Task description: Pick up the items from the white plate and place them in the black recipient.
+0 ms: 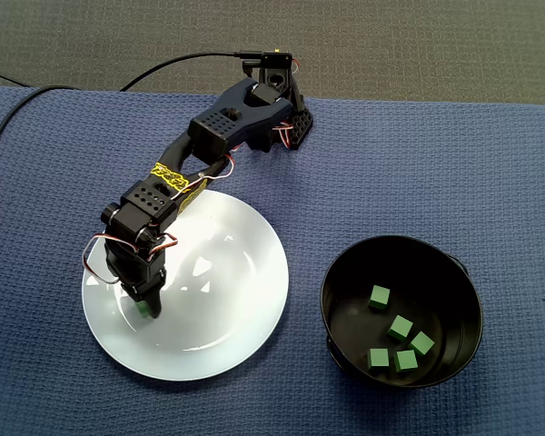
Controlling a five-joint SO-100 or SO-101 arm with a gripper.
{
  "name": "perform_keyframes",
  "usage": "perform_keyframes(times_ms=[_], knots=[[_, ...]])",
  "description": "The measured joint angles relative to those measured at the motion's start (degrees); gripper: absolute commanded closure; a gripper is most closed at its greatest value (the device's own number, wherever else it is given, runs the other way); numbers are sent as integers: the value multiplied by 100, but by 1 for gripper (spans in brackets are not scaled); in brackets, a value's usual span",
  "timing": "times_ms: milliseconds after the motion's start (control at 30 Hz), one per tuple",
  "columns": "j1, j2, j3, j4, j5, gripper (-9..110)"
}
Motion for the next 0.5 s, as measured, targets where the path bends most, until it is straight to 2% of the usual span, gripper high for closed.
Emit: perform_keyframes(times_ms=[300, 500], knots=[[26, -97, -176, 0, 26, 102], [229, 642, 158, -211, 686, 102]])
